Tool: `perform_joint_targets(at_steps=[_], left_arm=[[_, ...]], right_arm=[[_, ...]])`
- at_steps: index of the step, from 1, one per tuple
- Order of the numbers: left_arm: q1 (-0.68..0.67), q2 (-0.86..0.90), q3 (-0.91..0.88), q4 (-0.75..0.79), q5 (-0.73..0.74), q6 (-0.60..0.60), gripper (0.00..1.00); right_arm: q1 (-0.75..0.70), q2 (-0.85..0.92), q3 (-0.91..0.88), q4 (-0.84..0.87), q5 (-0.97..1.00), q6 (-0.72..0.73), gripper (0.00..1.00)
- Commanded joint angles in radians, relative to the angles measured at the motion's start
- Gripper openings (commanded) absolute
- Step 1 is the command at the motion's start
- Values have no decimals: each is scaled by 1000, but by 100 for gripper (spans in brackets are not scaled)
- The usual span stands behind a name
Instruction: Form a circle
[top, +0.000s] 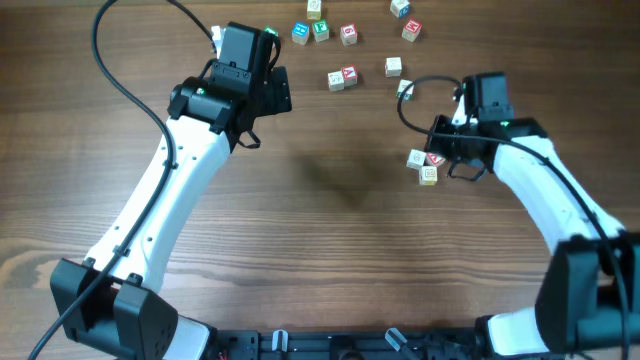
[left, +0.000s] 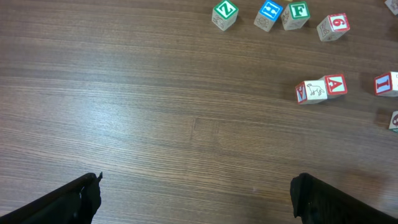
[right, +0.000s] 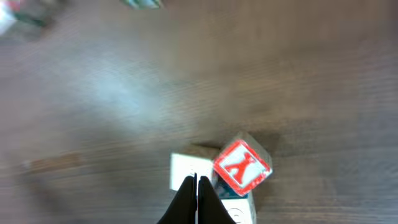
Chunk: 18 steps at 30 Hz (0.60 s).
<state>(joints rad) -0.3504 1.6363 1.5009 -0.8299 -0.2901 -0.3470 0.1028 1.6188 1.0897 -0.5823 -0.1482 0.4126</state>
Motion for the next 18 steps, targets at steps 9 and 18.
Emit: perform_joint_targets(at_steps=[9, 18], left_arm=[[4, 2, -3, 2, -2, -9, 100], [4, 2, -3, 2, -2, -9, 100]], right_arm=[[-2, -824, 128, -235, 190, -72, 73], [-2, -1266, 128, -563, 265, -18, 100]])
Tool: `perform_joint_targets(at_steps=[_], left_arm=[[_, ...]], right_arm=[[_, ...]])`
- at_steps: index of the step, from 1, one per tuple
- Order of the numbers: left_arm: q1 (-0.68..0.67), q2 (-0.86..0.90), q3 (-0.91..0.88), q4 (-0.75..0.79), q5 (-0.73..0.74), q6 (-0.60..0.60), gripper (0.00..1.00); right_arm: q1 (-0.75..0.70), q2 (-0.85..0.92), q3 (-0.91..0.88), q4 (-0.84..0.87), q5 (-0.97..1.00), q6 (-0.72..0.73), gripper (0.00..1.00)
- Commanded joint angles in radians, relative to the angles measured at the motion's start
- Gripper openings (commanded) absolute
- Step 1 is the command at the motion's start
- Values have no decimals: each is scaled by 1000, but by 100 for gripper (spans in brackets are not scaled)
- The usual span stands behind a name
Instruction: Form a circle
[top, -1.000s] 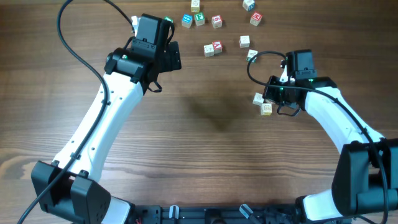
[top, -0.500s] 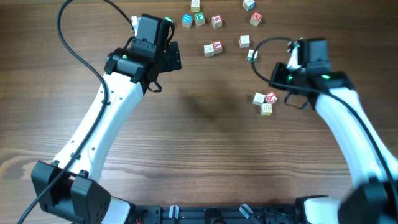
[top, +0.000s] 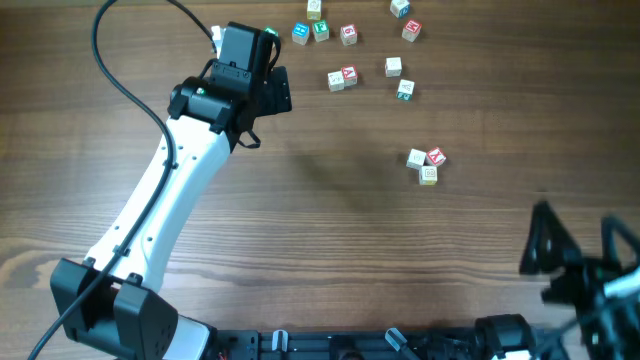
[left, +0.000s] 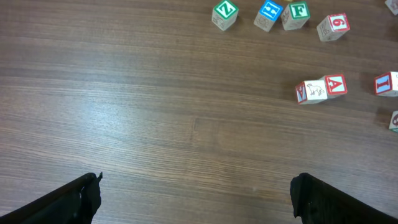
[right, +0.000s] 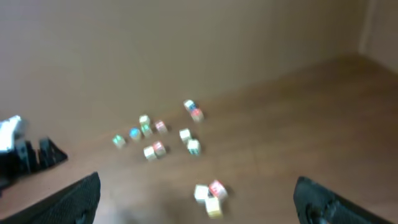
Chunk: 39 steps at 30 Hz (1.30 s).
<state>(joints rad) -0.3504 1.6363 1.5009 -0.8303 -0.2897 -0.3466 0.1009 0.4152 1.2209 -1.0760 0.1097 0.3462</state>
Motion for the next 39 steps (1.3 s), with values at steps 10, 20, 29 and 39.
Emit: perform_joint_targets(at_steps=[10, 20, 29, 39], left_arm=[[4, 2, -3, 3, -3, -10, 100], [4, 2, -3, 3, -2, -10, 100], [4, 2, -3, 3, -2, -10, 100], [4, 2, -3, 3, -3, -10, 100]], right_arm=[[0, -84, -5, -404, -14, 160, 100], [0, -148, -61, -50, -14, -140, 100], [-26, -341, -492, 598, -167, -380, 100], [-47, -411, -910, 1070, -291, -374, 100]])
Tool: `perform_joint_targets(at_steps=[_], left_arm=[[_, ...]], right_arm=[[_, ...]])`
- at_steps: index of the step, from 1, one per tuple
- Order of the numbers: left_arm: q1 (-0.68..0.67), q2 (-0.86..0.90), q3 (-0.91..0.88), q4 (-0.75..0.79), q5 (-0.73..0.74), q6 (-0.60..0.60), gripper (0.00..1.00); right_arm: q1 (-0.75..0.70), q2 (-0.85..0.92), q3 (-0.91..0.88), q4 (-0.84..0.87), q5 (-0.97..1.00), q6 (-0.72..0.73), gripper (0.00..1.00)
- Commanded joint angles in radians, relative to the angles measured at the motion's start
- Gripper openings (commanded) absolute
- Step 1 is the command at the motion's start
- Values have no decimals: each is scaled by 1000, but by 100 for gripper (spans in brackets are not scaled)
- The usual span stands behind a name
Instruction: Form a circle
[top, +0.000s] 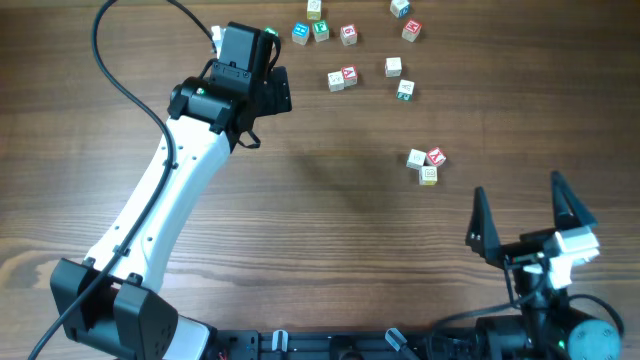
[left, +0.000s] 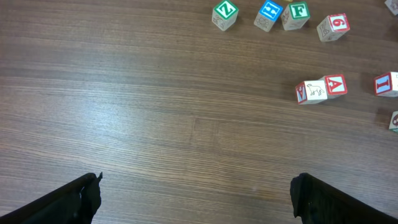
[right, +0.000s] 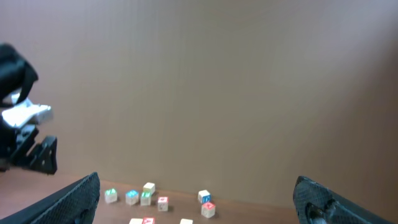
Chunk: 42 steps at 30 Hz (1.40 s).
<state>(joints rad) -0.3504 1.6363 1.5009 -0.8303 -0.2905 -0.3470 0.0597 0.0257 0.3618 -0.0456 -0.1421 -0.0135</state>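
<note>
Several lettered wooden blocks lie scattered at the table's far right side. A tight group of three blocks is the nearest, one with a red X on top. A pair with a red A lies beyond it, and a green Z block heads the far row. My left gripper hangs open over bare wood left of the blocks, holding nothing. My right gripper is at the near right edge, open and empty, its fingers pointing toward the far blocks.
The wooden table fills the overhead view. A brown wall rises behind its far edge. My left arm slants across the left half, with a black cable looping above it.
My right gripper, blurred at the near right edge before, now stands still there, and its camera looks higher, at the wall. The left gripper and all blocks are unchanged.
First my right gripper was shut, its tips down at the group of three blocks beside the red X block. Then it was open at the near right edge, away from the blocks. It now rests there. The left gripper stayed open and still throughout.
</note>
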Motion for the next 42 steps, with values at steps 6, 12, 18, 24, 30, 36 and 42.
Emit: perform_joint_targets(at_steps=[6, 12, 18, 24, 30, 36, 42], left_arm=[[4, 2, -3, 3, -2, -9, 100], [4, 2, -3, 3, -2, -9, 100], [4, 2, -3, 3, -2, -9, 100], [4, 2, -3, 3, -2, -9, 100], [4, 2, -3, 3, -2, -9, 100], [4, 2, -3, 3, -2, -9, 100], [4, 2, -3, 3, -2, -9, 100]], right_arm=[[-6, -22, -163, 96, -40, -70, 100], [-6, -22, -293, 189, -63, -62, 100], [-6, -22, -304, 195, -63, -62, 100], [-6, -22, -306, 245, -63, -63, 100], [-7, -23, -357, 315, -71, -61, 100], [-7, -23, -357, 229, -77, -63, 100], [-7, -23, -357, 63, -69, -64, 100]])
